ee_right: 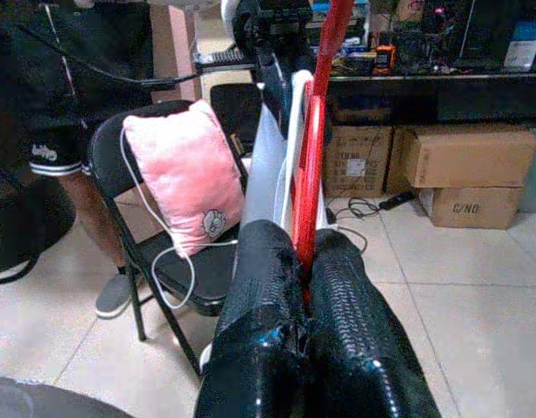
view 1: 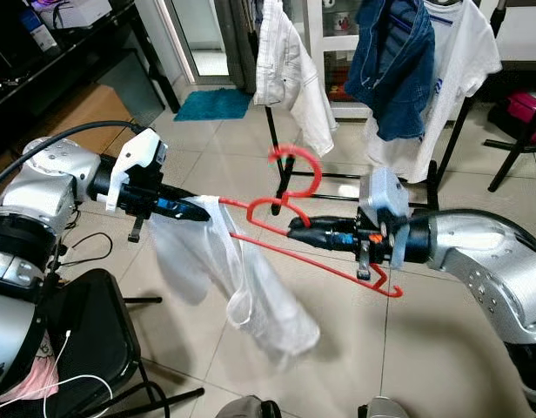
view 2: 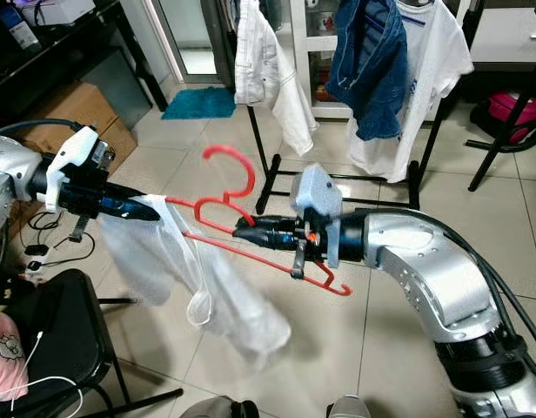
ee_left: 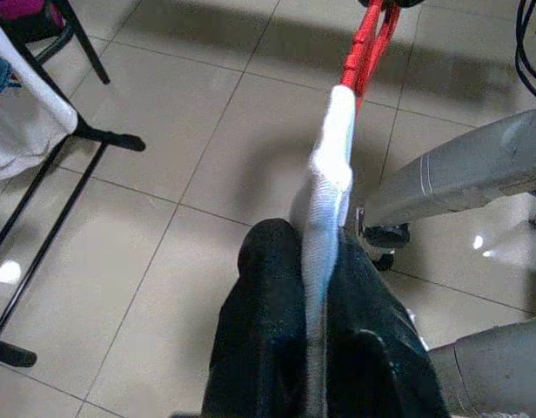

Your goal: Hang hanger

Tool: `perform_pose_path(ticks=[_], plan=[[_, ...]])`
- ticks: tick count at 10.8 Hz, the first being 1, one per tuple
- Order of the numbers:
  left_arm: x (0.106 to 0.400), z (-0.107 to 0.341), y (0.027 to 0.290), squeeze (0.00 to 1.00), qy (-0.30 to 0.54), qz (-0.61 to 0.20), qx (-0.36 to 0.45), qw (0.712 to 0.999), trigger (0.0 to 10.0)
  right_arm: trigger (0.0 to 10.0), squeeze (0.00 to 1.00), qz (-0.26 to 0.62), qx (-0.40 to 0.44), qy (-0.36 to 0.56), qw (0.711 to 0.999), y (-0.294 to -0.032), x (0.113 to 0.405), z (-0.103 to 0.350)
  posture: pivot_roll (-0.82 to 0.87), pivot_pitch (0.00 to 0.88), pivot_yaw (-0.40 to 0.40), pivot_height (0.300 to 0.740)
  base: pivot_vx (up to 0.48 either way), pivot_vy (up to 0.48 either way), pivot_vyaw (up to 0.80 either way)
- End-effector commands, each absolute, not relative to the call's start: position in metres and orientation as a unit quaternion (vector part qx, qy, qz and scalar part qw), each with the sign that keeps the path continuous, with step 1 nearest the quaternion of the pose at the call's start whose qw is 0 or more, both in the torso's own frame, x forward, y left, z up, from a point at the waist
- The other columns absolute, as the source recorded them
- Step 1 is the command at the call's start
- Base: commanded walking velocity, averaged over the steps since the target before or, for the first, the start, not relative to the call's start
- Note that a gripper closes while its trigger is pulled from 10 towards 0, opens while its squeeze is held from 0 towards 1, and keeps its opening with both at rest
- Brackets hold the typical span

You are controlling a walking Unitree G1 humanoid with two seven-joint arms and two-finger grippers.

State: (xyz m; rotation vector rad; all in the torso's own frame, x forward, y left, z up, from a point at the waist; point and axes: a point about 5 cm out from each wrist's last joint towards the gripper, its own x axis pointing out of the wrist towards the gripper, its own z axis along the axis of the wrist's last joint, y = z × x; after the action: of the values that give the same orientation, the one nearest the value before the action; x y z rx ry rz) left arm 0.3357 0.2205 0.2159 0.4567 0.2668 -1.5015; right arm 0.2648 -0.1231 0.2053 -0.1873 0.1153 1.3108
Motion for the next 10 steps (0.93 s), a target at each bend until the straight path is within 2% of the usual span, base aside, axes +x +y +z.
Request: perform_pose_path(ticks=[1, 5, 8, 9, 10], plan=[[0.334, 0.218, 0.219, 0.0, 0.116, -0.679, 0.204, 0.696, 0.0, 10.0, 0.0, 0.637, -0.075, 0.023, 0.767, -0.111, 0.262, 0.215, -0.09, 0.068, 0.213, 0.74, 0.0, 0.0, 0.0], [0.33, 0.215, 0.217, 0.0, 0.104, -0.685, 0.181, 0.698, 0.0, 10.0, 0.0, 0.636, -0.086, 0.02, 0.766, -0.112, 0.262, 0.213, -0.11, 0.06, 0.2, 0.74, 0.0, 0.0, 0.0], [0.325, 0.217, 0.208, 0.0, 0.094, -0.698, 0.166, 0.691, 0.0, 10.0, 0.0, 0.628, -0.089, 0.02, 0.773, -0.118, 0.261, 0.212, -0.12, 0.037, 0.218, 0.74, 0.0, 0.0, 0.0], [0.324, 0.217, 0.207, 0.0, 0.093, -0.7, 0.164, 0.689, 0.0, 10.0, 1.0, 0.625, -0.087, 0.022, 0.775, -0.118, 0.261, 0.211, -0.12, 0.04, 0.223, 0.74, 0.0, 0.0, 0.0], [0.322, 0.218, 0.206, 0.0, 0.092, -0.702, 0.161, 0.687, 0.0, 10.0, 1.0, 0.625, -0.082, 0.024, 0.776, -0.118, 0.26, 0.21, -0.11, 0.044, 0.224, 0.74, 0.0, 0.0, 0.0]])
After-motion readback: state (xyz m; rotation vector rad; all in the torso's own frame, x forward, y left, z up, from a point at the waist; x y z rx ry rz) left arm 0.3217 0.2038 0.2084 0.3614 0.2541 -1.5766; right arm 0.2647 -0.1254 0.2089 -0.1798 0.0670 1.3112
